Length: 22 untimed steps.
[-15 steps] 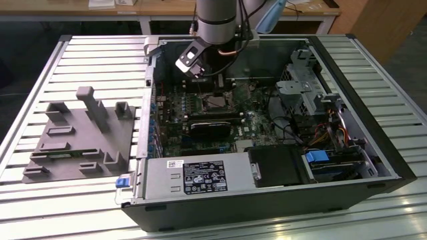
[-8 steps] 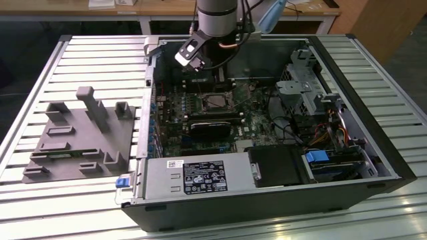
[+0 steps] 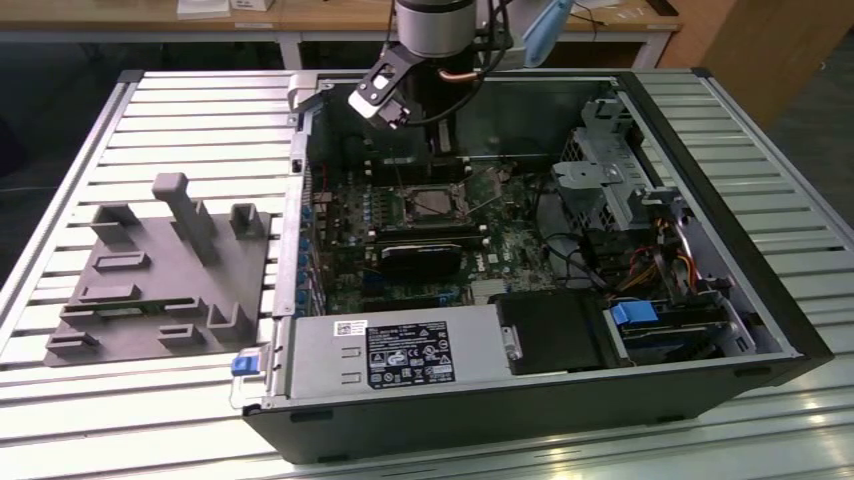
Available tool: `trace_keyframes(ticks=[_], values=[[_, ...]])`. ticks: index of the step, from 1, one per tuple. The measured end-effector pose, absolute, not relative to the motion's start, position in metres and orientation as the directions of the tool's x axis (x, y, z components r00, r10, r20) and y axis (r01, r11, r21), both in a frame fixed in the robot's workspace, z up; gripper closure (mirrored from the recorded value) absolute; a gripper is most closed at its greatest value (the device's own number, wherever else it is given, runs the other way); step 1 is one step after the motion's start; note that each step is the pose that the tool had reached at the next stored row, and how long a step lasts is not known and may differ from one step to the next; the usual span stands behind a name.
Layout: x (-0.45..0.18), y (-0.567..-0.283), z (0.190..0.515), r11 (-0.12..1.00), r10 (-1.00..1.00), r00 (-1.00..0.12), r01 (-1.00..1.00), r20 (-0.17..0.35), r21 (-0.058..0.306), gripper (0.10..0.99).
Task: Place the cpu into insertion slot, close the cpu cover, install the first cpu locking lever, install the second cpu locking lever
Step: 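Place the cpu into insertion slot, then close the cpu cover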
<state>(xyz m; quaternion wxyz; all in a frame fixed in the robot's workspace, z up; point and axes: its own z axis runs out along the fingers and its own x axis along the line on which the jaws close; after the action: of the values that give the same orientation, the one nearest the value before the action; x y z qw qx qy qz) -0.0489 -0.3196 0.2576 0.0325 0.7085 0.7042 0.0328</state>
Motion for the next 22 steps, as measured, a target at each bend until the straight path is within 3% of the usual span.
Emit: trace_keyframes(ticks=[22], values=[[-0.047,-0.3196,0.2625,-0.006,1.0,0.006,0.996,0.001,0.092,0.984]])
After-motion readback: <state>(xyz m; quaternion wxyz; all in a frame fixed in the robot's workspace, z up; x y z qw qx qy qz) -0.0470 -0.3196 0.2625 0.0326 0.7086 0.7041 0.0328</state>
